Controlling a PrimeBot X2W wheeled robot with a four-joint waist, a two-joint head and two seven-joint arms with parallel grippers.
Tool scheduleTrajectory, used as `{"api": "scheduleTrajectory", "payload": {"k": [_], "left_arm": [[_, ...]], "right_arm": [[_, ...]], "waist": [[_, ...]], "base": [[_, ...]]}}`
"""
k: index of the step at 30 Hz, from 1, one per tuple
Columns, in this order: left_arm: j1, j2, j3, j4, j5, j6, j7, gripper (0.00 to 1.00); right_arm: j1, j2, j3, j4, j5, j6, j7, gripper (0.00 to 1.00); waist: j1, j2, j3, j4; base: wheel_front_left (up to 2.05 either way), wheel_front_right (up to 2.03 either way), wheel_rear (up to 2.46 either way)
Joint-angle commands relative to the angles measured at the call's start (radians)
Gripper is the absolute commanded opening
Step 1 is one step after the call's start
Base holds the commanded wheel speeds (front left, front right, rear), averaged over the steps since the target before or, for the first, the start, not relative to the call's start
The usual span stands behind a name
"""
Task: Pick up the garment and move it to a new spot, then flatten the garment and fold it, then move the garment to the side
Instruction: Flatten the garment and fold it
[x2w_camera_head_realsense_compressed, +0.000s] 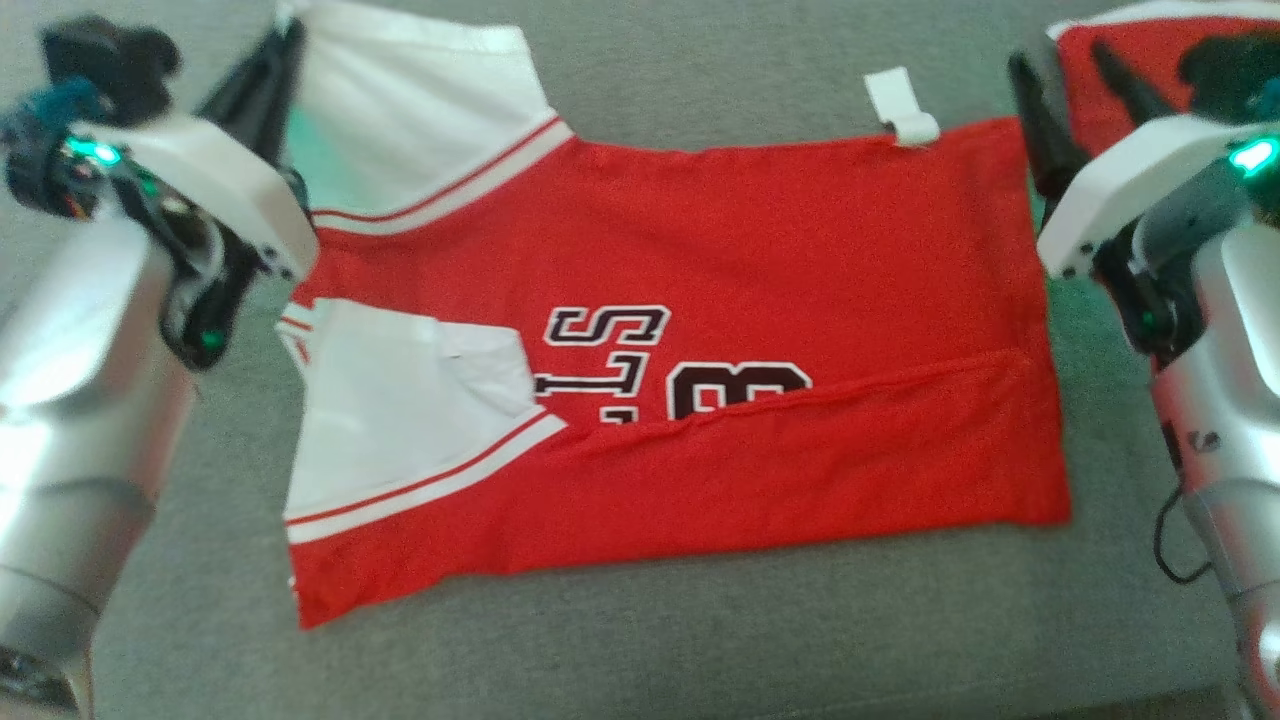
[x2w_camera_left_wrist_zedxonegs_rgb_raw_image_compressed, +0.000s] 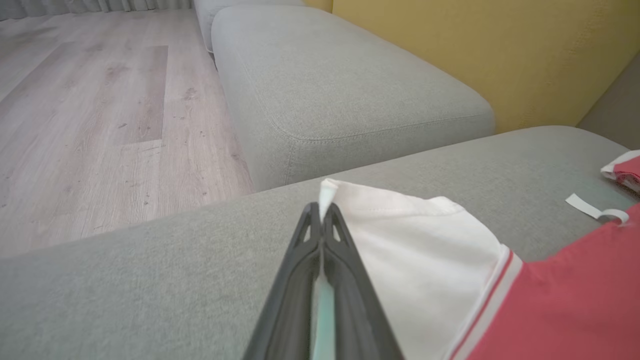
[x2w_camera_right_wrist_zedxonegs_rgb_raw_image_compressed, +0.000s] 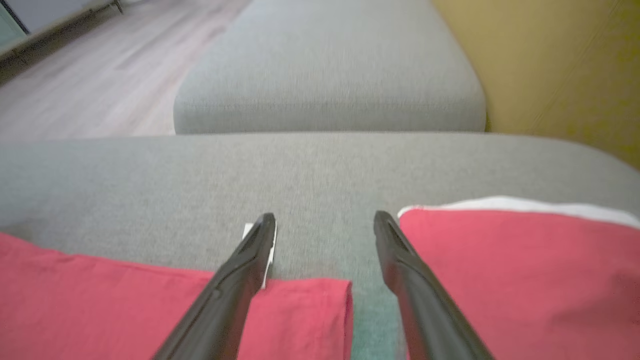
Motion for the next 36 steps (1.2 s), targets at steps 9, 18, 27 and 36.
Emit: {"api": "scheduleTrajectory", "payload": {"k": [9,18,27,36], "left_arm": [[0.049,0.042,-0.022,-0.154,0.021,0.003,-0.018,0.0],[0.077,0.057,-0.035,-0.223,0.02,0.022,0.005,0.0],[0.061,0.057,-0.043,-0.269,0.021,0.038,0.03,0.0],[0.025,0.061,-0.041,-0.267,0.028,0.05,0.038,0.0]], "right_arm": [[-0.003,-0.099,0.132,0.12,0.09,0.007,0.102,1.0],[-0.049,-0.106,0.172,0.224,0.084,0.007,0.095,1.0],[-0.119,-0.092,0.197,0.321,0.083,0.007,0.067,1.0],[-0.183,-0.078,0.242,0.371,0.109,0.007,0.067,0.0]], "waist": [[0.0001,0.0,-0.035,0.107],[0.0001,0.0,-0.027,0.118],[0.0001,0.0,0.01,0.117],[0.0001,0.0,0.041,0.106]], "base": [[0.0,0.0,0.0],[0.0,0.0,0.0],[0.0,0.0,0.0],[0.0,0.0,0.0]]}}
